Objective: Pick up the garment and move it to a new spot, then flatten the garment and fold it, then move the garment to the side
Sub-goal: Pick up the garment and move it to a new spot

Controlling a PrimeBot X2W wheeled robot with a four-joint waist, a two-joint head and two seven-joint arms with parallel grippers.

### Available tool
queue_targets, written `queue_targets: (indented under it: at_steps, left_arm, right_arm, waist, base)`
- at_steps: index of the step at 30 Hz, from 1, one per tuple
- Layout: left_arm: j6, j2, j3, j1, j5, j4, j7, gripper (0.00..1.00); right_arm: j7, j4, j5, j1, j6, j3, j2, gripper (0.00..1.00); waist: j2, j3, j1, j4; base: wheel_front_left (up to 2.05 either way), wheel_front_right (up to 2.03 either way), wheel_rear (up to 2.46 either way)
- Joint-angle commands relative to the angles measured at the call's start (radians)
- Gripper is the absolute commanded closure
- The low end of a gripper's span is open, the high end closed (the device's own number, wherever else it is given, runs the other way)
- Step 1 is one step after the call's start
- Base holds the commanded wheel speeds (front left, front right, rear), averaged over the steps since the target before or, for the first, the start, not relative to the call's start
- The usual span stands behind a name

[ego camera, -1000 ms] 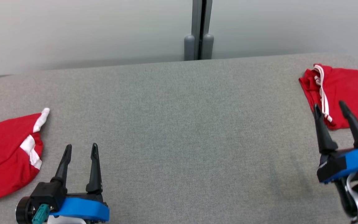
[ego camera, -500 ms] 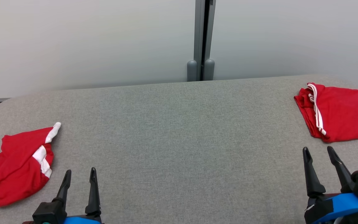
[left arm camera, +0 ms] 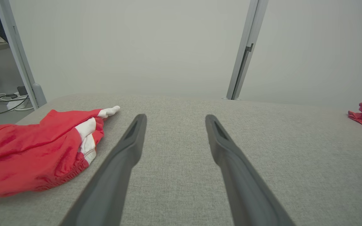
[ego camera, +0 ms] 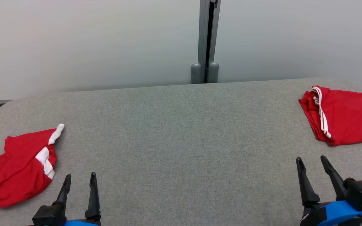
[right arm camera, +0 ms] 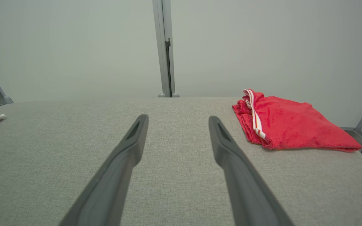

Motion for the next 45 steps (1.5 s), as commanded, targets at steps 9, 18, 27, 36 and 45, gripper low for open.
queue_targets:
  at_steps: [9, 18, 27, 36, 45]
  left_arm:
    - [-0.004, 0.011, -0.009, -0.014, -0.009, 0.007, 0.006, 0.00]
    - [-0.007, 0.023, -0.024, -0.026, -0.008, 0.022, 0.026, 0.00]
    - [-0.008, 0.041, -0.021, -0.037, -0.009, 0.016, 0.022, 0.00]
    - [0.002, 0.057, -0.007, -0.010, -0.018, 0.006, 0.016, 0.00]
    - [0.015, 0.058, -0.007, -0.005, -0.026, -0.018, 0.020, 0.00]
  right_arm:
    - [-0.004, 0.016, -0.007, 0.010, 0.000, 0.012, 0.004, 0.00]
    - [-0.019, 0.036, -0.007, 0.012, 0.000, 0.021, 0.003, 0.00]
    - [-0.041, 0.078, 0.007, -0.011, 0.000, 0.047, 0.003, 0.00]
    - [-0.058, 0.114, 0.019, -0.022, 0.000, 0.048, -0.002, 0.00]
    - [-0.068, 0.135, 0.022, -0.039, 0.000, 0.055, -0.006, 0.00]
  waist:
    - [0.0000, 0.006, 0.0000, 0.022]
    - [0.0000, 0.009, 0.0000, 0.127]
    - [0.0000, 0.015, 0.0000, 0.276]
    - [0.0000, 0.008, 0.0000, 0.409]
    - [0.0000, 0.018, 0.0000, 0.467]
  base:
    - [0.00, 0.00, 0.00]
    - [0.00, 0.00, 0.00]
    - [0.00, 0.00, 0.00]
    - [0.00, 0.00, 0.00]
    - [0.00, 0.00, 0.00]
